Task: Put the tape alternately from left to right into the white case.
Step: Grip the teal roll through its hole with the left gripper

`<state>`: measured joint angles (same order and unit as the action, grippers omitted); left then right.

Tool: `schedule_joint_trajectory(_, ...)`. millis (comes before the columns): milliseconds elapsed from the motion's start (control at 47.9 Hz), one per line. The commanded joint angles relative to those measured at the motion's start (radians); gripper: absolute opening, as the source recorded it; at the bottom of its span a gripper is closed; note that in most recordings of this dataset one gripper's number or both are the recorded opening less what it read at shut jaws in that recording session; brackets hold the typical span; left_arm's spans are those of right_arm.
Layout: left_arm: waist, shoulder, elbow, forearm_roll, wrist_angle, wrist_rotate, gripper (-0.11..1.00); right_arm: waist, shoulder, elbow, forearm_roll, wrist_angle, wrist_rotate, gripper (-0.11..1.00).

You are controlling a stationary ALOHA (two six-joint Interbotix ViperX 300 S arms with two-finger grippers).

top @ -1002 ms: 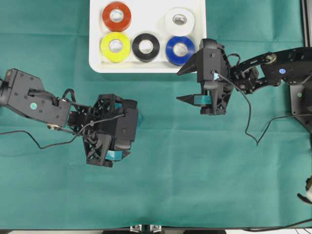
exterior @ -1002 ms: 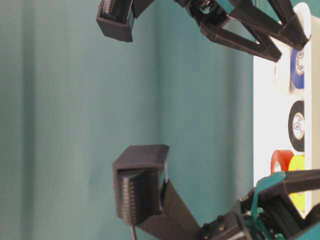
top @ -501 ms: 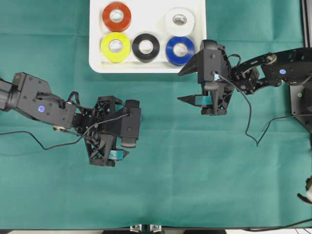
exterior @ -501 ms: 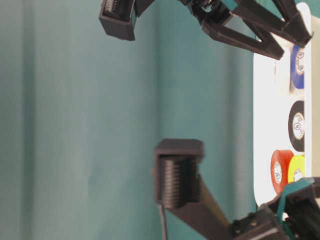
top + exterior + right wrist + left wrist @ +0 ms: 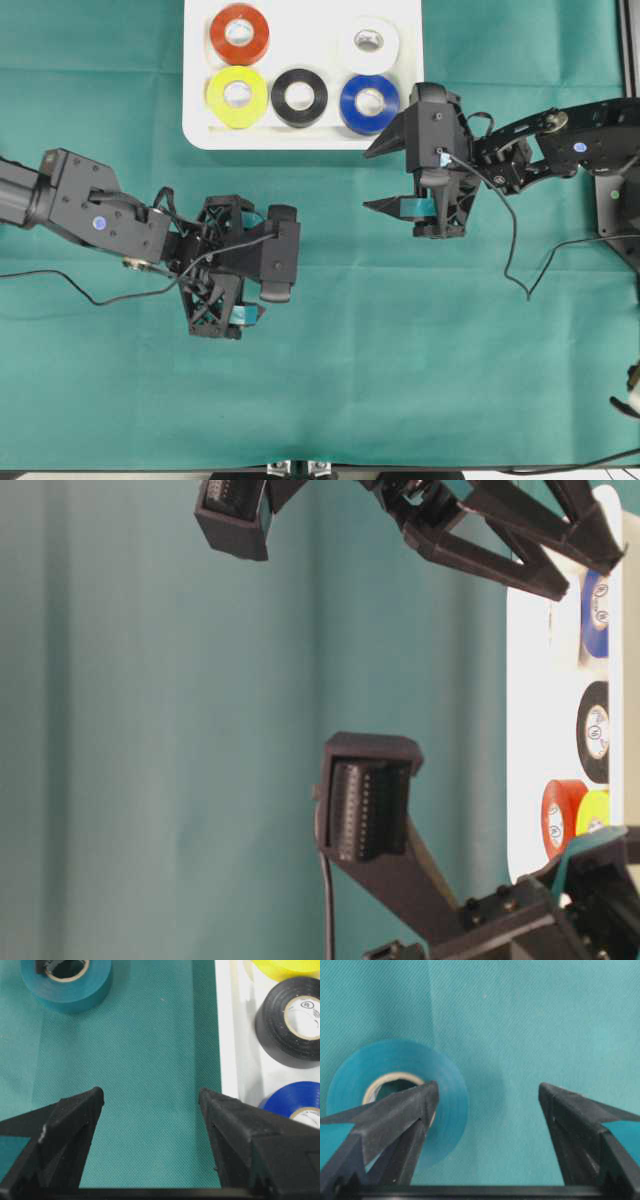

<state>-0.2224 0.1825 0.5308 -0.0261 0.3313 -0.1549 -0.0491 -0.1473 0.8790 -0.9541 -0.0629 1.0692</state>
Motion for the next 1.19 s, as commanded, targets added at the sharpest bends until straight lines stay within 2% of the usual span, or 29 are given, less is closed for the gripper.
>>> schedule_joint_trajectory(0, 0.012, -0.041, -0.002, 0.003, 0.006, 0.000, 0.42, 0.003, -0.018, -0.009, -0.003, -0.006, 0.000, 0.82)
schedule_joint_trajectory(271, 0.014, -0.025, 0.018, 0.003, 0.006, 0.000, 0.42, 0.005, -0.018, -0.009, -0.003, -0.006, 0.000, 0.82)
schedule_joint_trajectory(710, 0.014, -0.014, -0.003, 0.003, 0.011, 0.000, 0.39, 0.003, -0.018, -0.009, -0.003, -0.008, 0.000, 0.82)
schedule_joint_trajectory(814, 0.015, -0.012, -0.009, 0.003, 0.011, 0.002, 0.32, 0.003, -0.018, -0.008, -0.003, -0.008, 0.000, 0.82)
schedule_joint_trajectory(1044, 0.014, -0.012, -0.020, 0.003, 0.012, 0.002, -0.02, 0.003, -0.018, -0.008, -0.003, -0.008, 0.000, 0.82)
schedule_joint_trajectory(1169, 0.014, -0.014, -0.025, 0.003, 0.023, 0.002, -0.04, 0.005, -0.018, -0.008, -0.003, -0.006, 0.000, 0.82)
